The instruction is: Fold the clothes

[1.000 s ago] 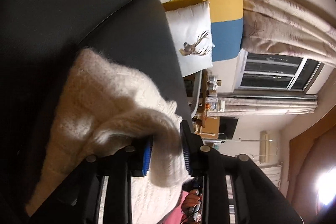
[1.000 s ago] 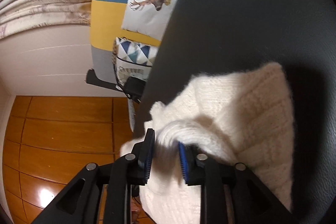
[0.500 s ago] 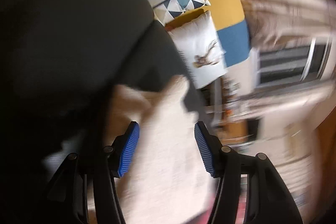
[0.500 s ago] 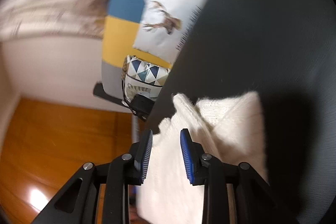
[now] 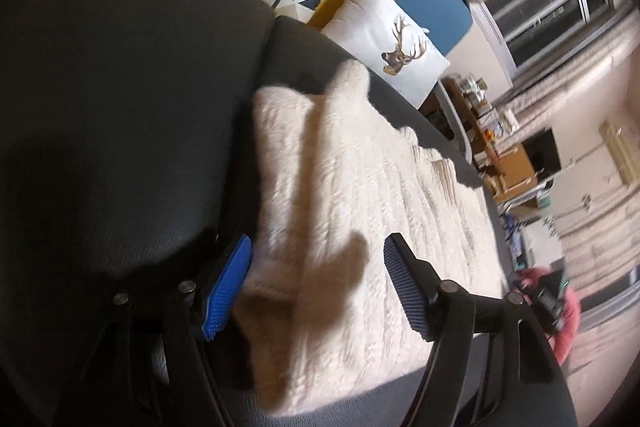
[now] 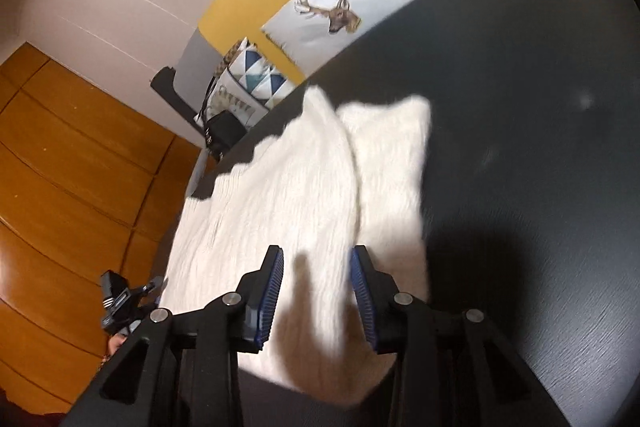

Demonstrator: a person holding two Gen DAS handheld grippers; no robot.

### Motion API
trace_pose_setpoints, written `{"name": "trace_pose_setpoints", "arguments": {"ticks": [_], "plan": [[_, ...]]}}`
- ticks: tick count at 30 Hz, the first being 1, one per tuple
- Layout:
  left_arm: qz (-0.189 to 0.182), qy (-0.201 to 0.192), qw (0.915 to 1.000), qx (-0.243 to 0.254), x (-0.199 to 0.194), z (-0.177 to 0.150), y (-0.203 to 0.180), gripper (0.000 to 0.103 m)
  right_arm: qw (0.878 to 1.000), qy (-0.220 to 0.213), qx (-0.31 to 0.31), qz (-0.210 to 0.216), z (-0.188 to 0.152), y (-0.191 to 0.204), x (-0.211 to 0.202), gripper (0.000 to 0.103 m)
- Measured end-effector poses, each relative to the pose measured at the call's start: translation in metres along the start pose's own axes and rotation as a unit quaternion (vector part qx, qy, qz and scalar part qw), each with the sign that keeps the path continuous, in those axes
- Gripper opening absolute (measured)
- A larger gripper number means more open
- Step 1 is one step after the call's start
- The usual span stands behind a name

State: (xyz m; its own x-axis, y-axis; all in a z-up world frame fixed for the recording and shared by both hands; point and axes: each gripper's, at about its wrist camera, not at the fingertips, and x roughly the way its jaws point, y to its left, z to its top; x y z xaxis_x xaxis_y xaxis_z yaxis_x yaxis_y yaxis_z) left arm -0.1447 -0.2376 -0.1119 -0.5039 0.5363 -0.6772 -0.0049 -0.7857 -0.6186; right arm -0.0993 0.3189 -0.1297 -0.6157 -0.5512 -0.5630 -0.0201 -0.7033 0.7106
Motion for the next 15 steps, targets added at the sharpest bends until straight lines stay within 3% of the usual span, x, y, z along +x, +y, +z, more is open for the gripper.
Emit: {"name": "trace_pose_setpoints", "arguments": {"ticks": [5,9,10,12,13,15], "plan": [[-0.018,0.020,0.9995,-0.014,-0.003,-0.005,0.007,0.072,0.999,0.030,-0.005,0.018,-0.011,0.004,0.013,0.036],[-0.005,0.024,0.9996,0.015,-0.001,-0.013,-0.002,0.071,0.999,0.032,-0.016,0.009,-0.020,0.008,0.023,0.033],[-0.002,0.021,0.9996,0.021,-0.002,-0.015,-0.004,0.068,0.999,0.029,-0.017,0.010,-0.021,0.009,0.024,0.027],[0.004,0.015,0.9993,0.033,-0.003,-0.019,-0.009,0.037,0.999,0.029,-0.016,0.018,-0.023,0.011,0.025,0.018],[0.009,0.014,0.9992,0.037,-0.003,-0.020,-0.010,0.033,0.999,0.027,-0.013,0.019,-0.023,0.012,0.025,0.011],[0.006,0.001,0.9991,0.042,-0.009,-0.023,-0.014,0.023,0.999,0.024,-0.007,0.023,-0.024,0.013,0.023,0.007]]}}
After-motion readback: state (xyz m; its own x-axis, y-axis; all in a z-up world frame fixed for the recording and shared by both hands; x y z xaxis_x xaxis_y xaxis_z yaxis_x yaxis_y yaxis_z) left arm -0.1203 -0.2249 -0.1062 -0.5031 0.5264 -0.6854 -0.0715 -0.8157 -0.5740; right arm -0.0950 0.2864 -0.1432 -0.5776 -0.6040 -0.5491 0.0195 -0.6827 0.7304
